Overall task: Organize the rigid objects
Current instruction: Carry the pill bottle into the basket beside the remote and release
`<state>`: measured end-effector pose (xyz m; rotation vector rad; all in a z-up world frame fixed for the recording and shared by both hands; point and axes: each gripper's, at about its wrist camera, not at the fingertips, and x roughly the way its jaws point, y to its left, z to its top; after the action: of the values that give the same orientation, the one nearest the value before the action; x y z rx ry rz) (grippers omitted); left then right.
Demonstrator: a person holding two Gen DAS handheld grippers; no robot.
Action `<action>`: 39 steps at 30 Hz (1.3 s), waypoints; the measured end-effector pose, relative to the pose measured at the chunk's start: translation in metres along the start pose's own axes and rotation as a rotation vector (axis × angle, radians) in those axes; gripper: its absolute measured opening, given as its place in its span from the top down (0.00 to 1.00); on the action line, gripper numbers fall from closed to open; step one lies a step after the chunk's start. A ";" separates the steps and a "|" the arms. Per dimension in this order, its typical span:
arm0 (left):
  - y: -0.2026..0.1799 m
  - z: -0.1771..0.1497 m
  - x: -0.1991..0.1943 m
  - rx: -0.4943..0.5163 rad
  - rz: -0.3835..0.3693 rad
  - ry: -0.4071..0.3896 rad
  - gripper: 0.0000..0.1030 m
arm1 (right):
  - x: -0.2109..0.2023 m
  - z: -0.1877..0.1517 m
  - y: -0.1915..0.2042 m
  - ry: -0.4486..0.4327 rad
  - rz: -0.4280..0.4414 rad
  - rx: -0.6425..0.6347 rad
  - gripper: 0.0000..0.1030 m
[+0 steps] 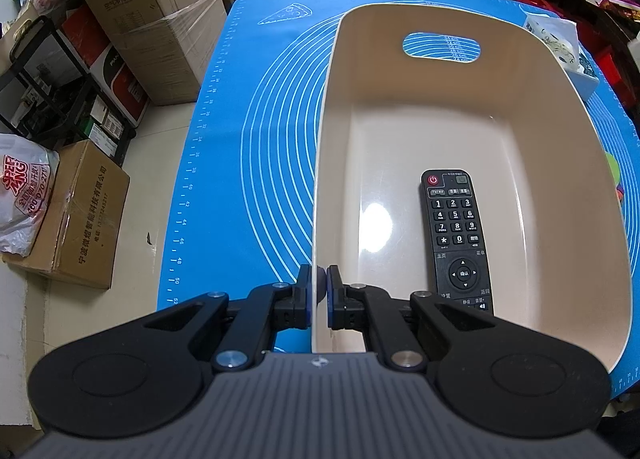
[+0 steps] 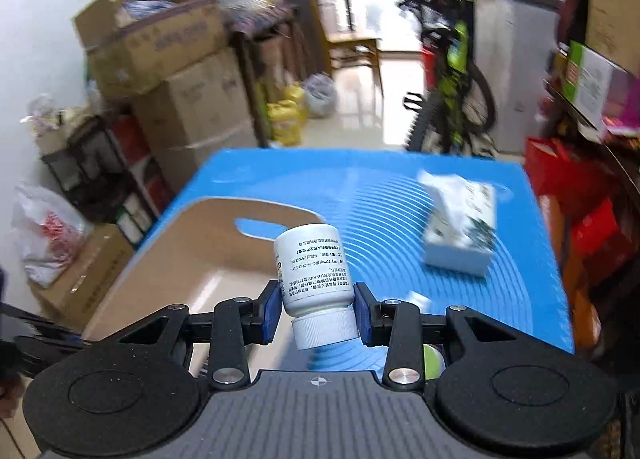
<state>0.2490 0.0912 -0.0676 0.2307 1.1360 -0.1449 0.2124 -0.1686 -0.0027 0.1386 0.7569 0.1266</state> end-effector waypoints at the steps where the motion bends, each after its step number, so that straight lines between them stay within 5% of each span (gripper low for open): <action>1: 0.000 0.000 0.000 0.001 0.000 0.001 0.92 | 0.000 0.001 0.007 -0.003 0.017 -0.015 0.57; 17: 0.000 0.000 0.000 0.003 0.000 0.001 0.92 | 0.037 -0.034 0.110 0.132 0.064 -0.363 0.56; 27: 0.000 0.000 0.001 0.008 -0.002 0.002 0.92 | 0.060 -0.061 0.123 0.255 0.046 -0.460 0.56; 39: 0.001 0.000 0.001 0.009 -0.002 0.003 0.92 | 0.066 -0.068 0.113 0.296 0.042 -0.452 0.51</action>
<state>0.2493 0.0924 -0.0680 0.2379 1.1390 -0.1517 0.2060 -0.0413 -0.0769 -0.3002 1.0012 0.3595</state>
